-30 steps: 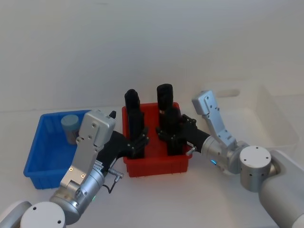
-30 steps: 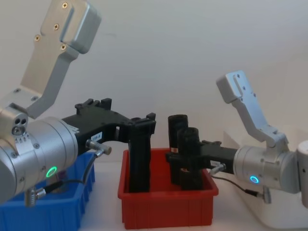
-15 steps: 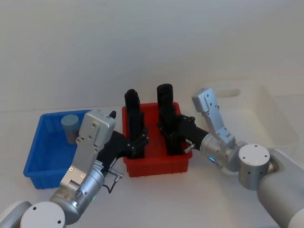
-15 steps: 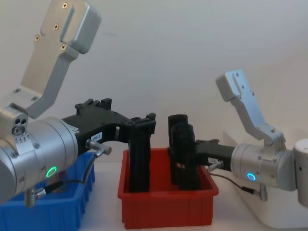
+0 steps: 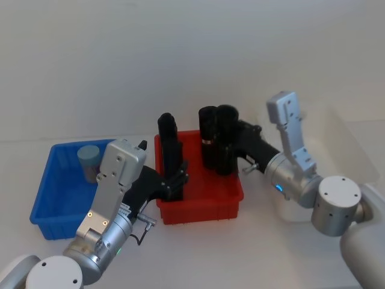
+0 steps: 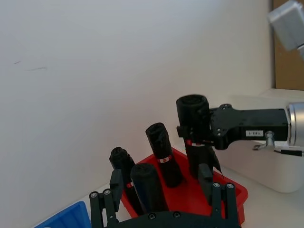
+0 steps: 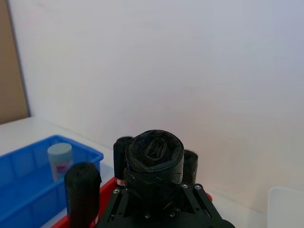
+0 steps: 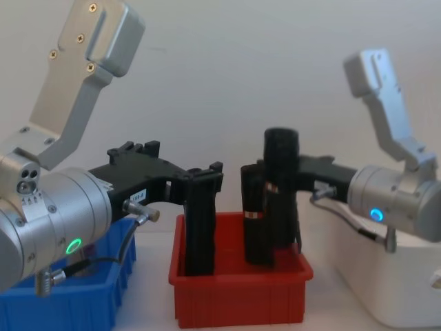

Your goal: Pick the cotton swabs from the blue box and place them into the white box.

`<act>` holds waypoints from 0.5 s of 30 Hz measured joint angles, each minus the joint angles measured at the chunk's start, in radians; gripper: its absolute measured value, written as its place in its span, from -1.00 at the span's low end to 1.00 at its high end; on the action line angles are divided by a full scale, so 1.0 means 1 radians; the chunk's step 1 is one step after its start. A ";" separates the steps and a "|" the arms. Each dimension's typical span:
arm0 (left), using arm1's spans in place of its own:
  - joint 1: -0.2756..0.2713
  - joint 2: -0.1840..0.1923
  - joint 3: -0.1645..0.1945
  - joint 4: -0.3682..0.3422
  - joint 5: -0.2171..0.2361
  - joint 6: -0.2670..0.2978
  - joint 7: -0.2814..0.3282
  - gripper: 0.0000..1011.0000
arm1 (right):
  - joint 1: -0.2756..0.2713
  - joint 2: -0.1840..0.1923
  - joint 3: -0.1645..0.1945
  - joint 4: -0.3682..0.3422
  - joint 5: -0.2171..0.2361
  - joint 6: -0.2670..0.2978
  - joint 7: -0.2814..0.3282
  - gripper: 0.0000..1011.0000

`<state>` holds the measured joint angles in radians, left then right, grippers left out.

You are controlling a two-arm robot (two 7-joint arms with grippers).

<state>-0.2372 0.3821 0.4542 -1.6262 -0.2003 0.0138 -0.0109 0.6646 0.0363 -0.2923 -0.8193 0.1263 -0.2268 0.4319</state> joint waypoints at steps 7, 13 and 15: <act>0.000 0.000 0.000 0.000 0.000 0.000 0.000 0.99 | -0.082 0.034 0.016 -0.195 0.029 0.039 -0.055 -0.29; 0.000 0.000 0.000 0.000 0.000 0.000 0.000 0.99 | -0.147 0.064 0.032 -0.337 0.047 0.070 -0.111 -0.29; 0.000 0.000 0.000 0.000 0.000 0.000 0.000 0.99 | -0.170 0.076 0.039 -0.387 0.052 0.081 -0.133 -0.29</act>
<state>-0.2372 0.3821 0.4542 -1.6262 -0.2004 0.0139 -0.0109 0.4948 0.1121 -0.2534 -1.2060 0.1785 -0.1458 0.2989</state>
